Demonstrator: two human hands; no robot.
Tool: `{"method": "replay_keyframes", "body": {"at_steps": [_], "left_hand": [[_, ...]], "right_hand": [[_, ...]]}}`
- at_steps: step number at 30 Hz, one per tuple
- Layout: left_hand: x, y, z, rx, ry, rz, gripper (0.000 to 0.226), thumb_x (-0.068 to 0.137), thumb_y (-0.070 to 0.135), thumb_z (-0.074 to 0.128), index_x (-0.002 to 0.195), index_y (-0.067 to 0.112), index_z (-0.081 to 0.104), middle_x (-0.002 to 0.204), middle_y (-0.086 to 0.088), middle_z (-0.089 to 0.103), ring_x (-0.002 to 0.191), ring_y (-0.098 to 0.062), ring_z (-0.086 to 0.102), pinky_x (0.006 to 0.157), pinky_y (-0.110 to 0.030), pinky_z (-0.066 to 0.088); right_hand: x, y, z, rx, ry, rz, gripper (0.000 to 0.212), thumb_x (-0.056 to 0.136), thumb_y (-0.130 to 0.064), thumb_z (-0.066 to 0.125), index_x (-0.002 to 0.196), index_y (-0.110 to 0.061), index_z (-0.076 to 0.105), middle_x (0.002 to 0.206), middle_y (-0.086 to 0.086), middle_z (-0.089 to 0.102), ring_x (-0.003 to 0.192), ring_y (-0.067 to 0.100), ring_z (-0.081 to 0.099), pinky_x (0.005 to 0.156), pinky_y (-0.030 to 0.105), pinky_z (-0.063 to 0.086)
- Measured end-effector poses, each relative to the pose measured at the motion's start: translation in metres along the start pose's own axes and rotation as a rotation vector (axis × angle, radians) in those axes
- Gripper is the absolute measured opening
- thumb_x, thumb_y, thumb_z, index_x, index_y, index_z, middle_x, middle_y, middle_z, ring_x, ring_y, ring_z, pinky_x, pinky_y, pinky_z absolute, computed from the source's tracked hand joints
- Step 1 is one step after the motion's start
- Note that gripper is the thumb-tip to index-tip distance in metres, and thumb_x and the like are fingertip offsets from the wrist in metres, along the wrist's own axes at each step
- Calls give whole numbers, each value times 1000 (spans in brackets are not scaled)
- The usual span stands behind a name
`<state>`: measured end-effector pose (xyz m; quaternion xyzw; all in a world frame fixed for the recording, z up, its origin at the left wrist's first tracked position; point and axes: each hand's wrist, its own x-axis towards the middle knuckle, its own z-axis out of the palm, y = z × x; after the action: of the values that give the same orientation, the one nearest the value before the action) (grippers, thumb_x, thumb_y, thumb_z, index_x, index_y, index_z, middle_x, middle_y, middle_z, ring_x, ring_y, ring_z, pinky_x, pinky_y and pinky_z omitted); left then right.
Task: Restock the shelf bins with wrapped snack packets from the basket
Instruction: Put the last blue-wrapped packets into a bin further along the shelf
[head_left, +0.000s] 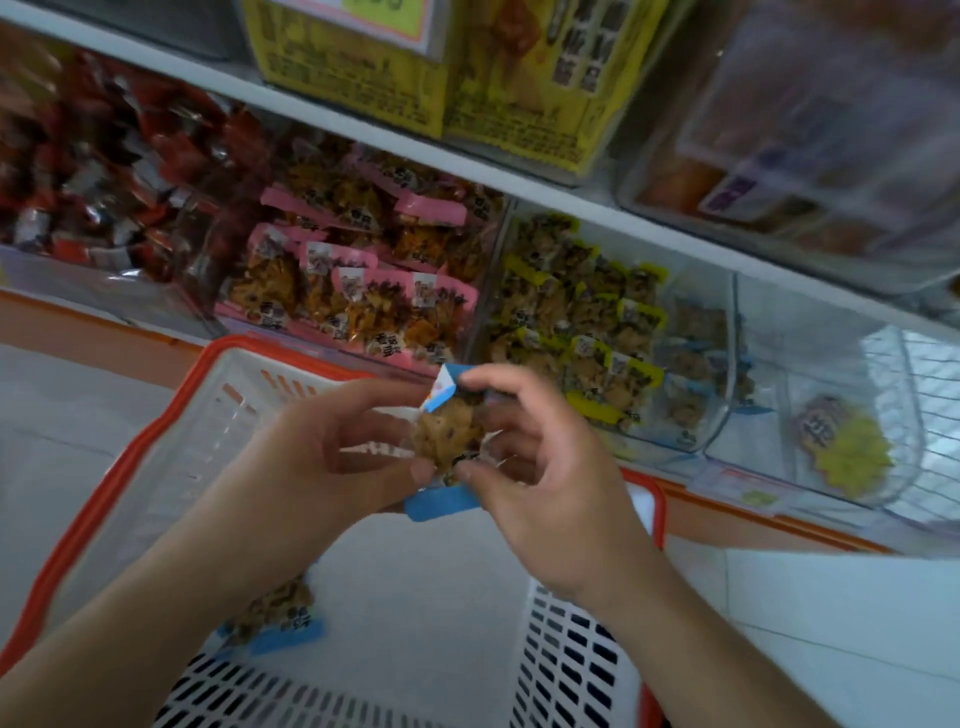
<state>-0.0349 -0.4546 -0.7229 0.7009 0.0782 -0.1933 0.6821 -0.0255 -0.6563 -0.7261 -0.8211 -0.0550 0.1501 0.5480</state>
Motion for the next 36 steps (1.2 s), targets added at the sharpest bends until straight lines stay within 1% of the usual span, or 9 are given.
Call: {"method": "replay_keyframes", "body": {"at_steps": [4, 9, 12, 15, 19, 22, 25, 31, 36], "left_hand": [[-9, -6, 18, -19, -36, 38, 46, 71, 14, 76, 109, 41, 76, 109, -5, 77, 100, -25, 77, 86, -34, 63], [-13, -26, 47, 416, 16, 151, 59, 88, 3, 75, 121, 51, 67, 123, 20, 71, 115, -4, 68, 94, -22, 56], [2, -22, 91, 675, -45, 269, 72, 92, 15, 75, 135, 65, 47, 139, 44, 45, 128, 13, 48, 103, -27, 46], [24, -17, 138, 902, -73, 322, 74, 100, 27, 61, 159, 50, 23, 159, 40, 11, 151, 2, 20, 124, -29, 26], [43, -24, 180, 1248, -63, 245, 72, 106, 50, 24, 162, 32, -19, 169, 12, -27, 155, -11, -27, 127, -35, -14], [44, -32, 188, 1341, -67, 248, 78, 87, 66, -11, 154, 33, -34, 160, 12, -43, 147, -11, -43, 123, -34, -23], [44, -39, 187, 1341, -54, 252, 80, 86, 70, -12, 156, 37, -29, 162, 15, -39, 146, -5, -43, 123, -31, -22], [46, -41, 191, 1373, -41, 263, 79, 89, 69, -9, 156, 34, -31, 164, 11, -38, 148, -9, -40, 126, -34, -18], [47, -44, 192, 1384, -59, 232, 80, 89, 71, -9, 156, 33, -30, 166, 8, -36, 150, -11, -38, 127, -39, -13]], "right_hand": [[-6, 4, -36, -5, 73, 41, 59, 90, 0, 78, 122, -47, 65, 105, -16, 71, 99, 14, 72, 88, 43, 63], [-28, 23, -130, -19, 350, 89, 58, 88, -1, 80, 119, -49, 66, 108, -6, 77, 99, 10, 74, 88, 37, 62], [-41, 49, -183, -5, 551, 162, 55, 87, 6, 78, 118, -38, 67, 98, -2, 77, 83, 4, 74, 71, 20, 55], [-37, 91, -220, -151, 688, 300, 51, 86, 3, 76, 117, -36, 64, 95, 1, 76, 80, 13, 73, 71, 37, 58], [-19, 128, -249, -443, 593, 445, 38, 92, -15, 72, 121, -37, 60, 94, -2, 74, 81, 22, 71, 67, 36, 56], [-1, 140, -260, -451, 431, 489, 40, 94, -12, 71, 122, -37, 57, 96, -1, 71, 78, 20, 69, 62, 35, 55], [8, 156, -260, -495, 376, 503, 37, 96, -12, 67, 123, -35, 57, 96, 5, 68, 81, 29, 69, 62, 39, 53], [17, 167, -256, -671, 332, 510, 30, 96, -38, 63, 125, -33, 63, 108, 6, 74, 98, 34, 70, 79, 38, 58], [16, 164, -252, -721, 293, 545, 31, 95, -34, 63, 126, -35, 64, 106, 5, 75, 95, 32, 70, 76, 37, 58]]}}
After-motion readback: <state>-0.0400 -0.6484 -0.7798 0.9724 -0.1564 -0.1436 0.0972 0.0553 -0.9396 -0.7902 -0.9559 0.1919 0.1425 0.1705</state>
